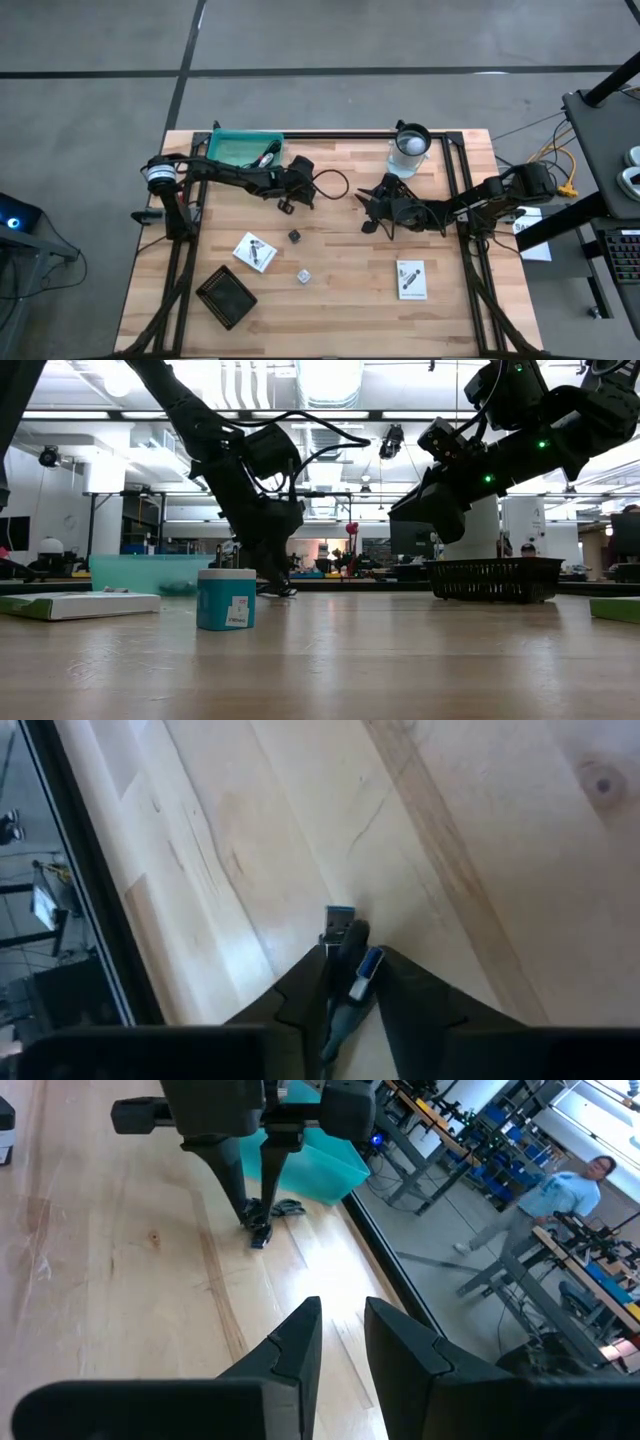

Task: Pick and place items into bin
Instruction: Put the black charger cable into the green bin

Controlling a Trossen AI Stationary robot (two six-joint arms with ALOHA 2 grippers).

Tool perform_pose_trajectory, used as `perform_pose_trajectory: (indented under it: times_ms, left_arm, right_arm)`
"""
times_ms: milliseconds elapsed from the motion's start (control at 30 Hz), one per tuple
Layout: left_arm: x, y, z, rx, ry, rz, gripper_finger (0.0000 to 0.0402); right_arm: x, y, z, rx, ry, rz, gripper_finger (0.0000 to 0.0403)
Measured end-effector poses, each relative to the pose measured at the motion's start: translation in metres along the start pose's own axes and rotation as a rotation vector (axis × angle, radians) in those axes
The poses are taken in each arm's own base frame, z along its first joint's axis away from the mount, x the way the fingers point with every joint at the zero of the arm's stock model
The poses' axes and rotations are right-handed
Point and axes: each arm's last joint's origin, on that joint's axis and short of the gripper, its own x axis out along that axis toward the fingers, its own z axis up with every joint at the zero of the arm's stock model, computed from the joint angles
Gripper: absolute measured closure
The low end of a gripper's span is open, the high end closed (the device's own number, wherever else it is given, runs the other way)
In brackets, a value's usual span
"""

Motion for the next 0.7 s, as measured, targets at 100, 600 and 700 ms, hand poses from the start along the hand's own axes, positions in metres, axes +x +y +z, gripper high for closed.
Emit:
perform_pose_trajectory:
  times_ms: [100, 600, 700]
  left_arm:
    - [0.000, 0.001, -0.001, -0.012, 0.001, -0.001, 0.0360]
    - [-0.003, 0.005, 0.004, -0.005, 0.069, 0.083, 0.0385]
    - [-0.005, 0.005, 0.009, 0.002, 0.062, 0.093, 0.0385]
  right_arm:
    - [0.000, 0.000, 0.000, 0.001, 0.000, 0.000, 0.0335]
    - [0.000, 0.000, 0.000, 0.001, 0.001, 0.001, 0.0335]
    - [0.000, 0.000, 0.000, 0.001, 0.002, 0.001, 0.0335]
